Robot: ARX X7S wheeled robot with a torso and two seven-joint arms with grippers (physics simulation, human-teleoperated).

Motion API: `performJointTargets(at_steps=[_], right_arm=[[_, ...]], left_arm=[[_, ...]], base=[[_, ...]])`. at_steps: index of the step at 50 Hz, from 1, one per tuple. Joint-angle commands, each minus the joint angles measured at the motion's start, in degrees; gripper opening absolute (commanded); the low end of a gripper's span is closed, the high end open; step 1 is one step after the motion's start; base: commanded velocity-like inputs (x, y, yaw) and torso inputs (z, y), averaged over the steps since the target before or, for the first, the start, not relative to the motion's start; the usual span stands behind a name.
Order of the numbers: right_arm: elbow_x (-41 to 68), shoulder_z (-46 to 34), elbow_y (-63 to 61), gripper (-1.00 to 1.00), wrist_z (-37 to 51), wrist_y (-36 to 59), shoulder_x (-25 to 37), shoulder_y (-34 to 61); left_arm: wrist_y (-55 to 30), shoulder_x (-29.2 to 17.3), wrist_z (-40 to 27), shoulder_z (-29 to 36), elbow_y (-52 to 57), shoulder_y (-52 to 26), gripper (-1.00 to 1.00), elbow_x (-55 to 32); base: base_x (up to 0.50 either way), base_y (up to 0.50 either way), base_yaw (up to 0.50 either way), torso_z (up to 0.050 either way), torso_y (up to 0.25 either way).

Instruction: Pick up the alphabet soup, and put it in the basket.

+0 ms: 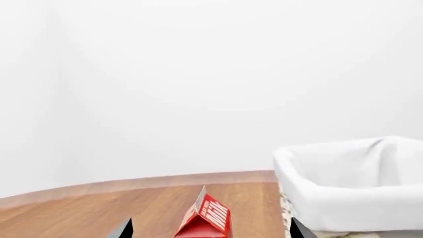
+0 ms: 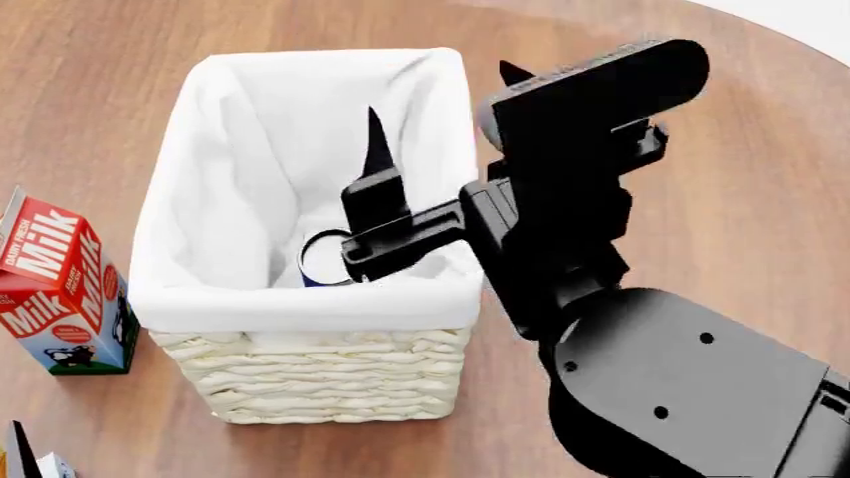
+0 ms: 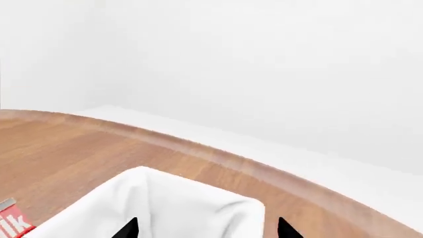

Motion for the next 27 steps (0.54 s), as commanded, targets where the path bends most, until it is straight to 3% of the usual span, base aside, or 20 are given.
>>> performJointTargets(at_steps=[1, 2, 8, 17, 21, 27], right_arm=[[-30.88, 2.33, -10.09, 1.00, 20.15, -29.29, 14.85, -25.99], [-37.32, 2.31, -8.26, 1.00, 23.82, -33.47, 15.00, -30.37], [-50.24, 3.90, 0.97, 1.00, 32.33, -47.86, 14.08, -41.64], [-55.79, 8.24, 8.72, 1.00, 40.90, -58.29, 13.11, -49.98], [-56.62, 23.07, 8.30, 1.00, 36.02, -58.87, 10.51, -61.03], [-60.62, 29.61, 7.73, 1.00, 35.85, -57.75, 8.43, -64.88]], left_arm=[[0.39, -0.29, -0.76, -0.74, 0.71, 0.80, 1.00, -0.03], [0.57, -0.17, -0.83, -0.82, 0.47, 0.64, 1.00, -0.37], [2.61, -0.19, -2.02, -1.82, 1.12, 1.74, 1.00, 0.54], [4.43, -0.49, -3.25, -3.27, 1.89, 2.94, 1.00, 0.87], [6.18, -0.43, -4.30, -4.27, 2.65, 4.09, 1.00, 1.59], [9.70, 0.58, -6.61, -5.75, 2.32, 4.76, 1.00, 5.22]], base=[[0.00, 0.00, 0.00, 0.000, 0.000], [0.00, 0.00, 0.00, 0.000, 0.000], [0.00, 0.00, 0.00, 0.000, 0.000], [0.00, 0.00, 0.00, 0.000, 0.000], [0.00, 0.00, 0.00, 0.000, 0.000], [0.00, 0.00, 0.00, 0.000, 0.000]])
